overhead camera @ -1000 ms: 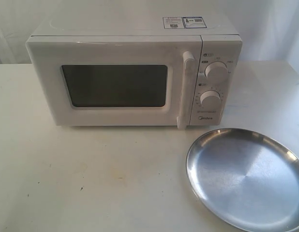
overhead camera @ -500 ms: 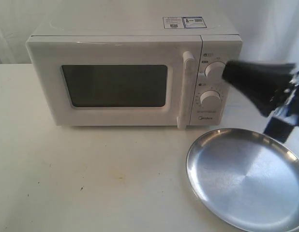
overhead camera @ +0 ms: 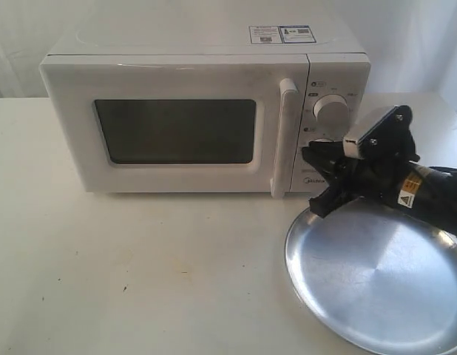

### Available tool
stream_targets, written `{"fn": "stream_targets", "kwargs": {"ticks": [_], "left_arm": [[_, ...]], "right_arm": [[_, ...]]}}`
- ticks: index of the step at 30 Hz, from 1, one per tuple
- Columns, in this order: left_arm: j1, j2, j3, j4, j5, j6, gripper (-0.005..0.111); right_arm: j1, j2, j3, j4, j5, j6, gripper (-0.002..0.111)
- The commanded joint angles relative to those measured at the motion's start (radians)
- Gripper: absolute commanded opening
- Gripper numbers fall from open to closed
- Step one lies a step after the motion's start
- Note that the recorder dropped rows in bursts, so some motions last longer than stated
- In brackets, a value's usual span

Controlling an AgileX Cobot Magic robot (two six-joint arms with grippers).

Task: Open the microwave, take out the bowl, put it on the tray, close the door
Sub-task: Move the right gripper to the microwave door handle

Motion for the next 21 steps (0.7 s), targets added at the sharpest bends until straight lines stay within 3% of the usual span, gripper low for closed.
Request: {"fn": "stream_targets", "kwargs": {"ticks": [1, 3, 15, 21], "left_arm": [[-0.001, -0.002, 0.003, -0.004, -0.001, -0.006, 0.0], [-0.001, -0.002, 0.003, -0.004, -0.001, -0.006, 0.0], [-0.001, -0.002, 0.003, -0.004, -0.001, -0.006, 0.0], [-0.001, -0.002, 0.003, -0.004, -0.001, -0.006, 0.0]], "right_arm": [[0.017, 0.024, -0.054, -0.185, 0.007, 0.093, 0.036], [0.019, 0.024, -0.054, -0.188, 0.003, 0.093, 0.041], [0.019, 0.024, -0.118, -0.154, 0.059, 0.093, 0.04], [0.019, 0.027, -0.175, -0.272, 0.081, 0.248, 0.034]]}}
